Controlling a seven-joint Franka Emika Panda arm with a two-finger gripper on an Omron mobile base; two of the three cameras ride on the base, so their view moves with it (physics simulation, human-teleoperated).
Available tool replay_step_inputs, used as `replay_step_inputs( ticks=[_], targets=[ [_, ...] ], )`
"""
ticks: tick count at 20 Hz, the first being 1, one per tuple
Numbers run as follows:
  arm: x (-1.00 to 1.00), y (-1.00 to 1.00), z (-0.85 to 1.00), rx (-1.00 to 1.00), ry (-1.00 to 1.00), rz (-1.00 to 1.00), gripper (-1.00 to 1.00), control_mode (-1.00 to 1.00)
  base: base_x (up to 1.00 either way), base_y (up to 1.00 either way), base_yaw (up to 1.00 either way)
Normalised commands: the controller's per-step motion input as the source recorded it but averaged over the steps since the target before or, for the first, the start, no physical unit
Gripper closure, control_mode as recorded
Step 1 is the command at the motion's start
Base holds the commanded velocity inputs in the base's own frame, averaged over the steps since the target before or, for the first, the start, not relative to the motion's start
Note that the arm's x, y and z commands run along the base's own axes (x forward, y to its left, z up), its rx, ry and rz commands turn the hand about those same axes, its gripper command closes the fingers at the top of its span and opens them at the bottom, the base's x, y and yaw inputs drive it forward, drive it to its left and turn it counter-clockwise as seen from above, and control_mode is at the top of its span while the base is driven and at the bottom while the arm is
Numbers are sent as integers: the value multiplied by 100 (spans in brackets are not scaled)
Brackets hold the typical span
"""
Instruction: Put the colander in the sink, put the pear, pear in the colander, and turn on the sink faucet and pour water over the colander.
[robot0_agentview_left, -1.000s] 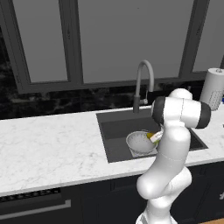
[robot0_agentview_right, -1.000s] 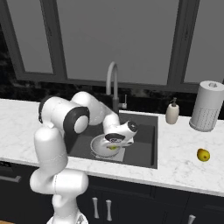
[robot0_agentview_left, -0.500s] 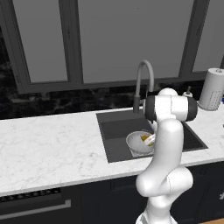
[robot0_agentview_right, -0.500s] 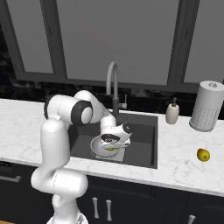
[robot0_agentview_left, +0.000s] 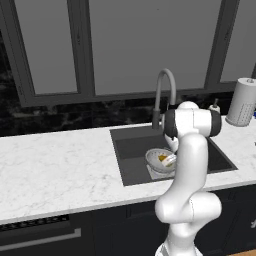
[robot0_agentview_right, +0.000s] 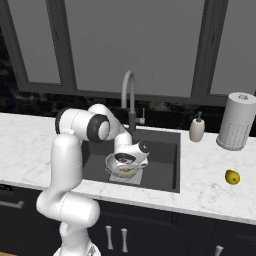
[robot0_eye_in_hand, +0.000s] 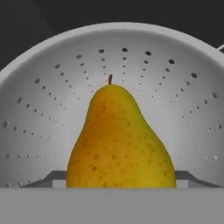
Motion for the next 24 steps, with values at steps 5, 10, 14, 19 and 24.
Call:
replay_step_inputs(
  ticks=[5,10,14,19,24],
  targets=[
    [0,6,0,0,-5,0,-100,-100,0,0,0],
    [-12,0,10,0,-10,0,-100,-100,0,0,0],
    [-8,0,19,0,-6,-1,-100,-100,0,0,0],
    [-9,5,63,5,-1,-3,-100,-100,0,0,0],
    [-48,-8,96,14,-9,-10,-100,-100,0,0,0]
  ],
)
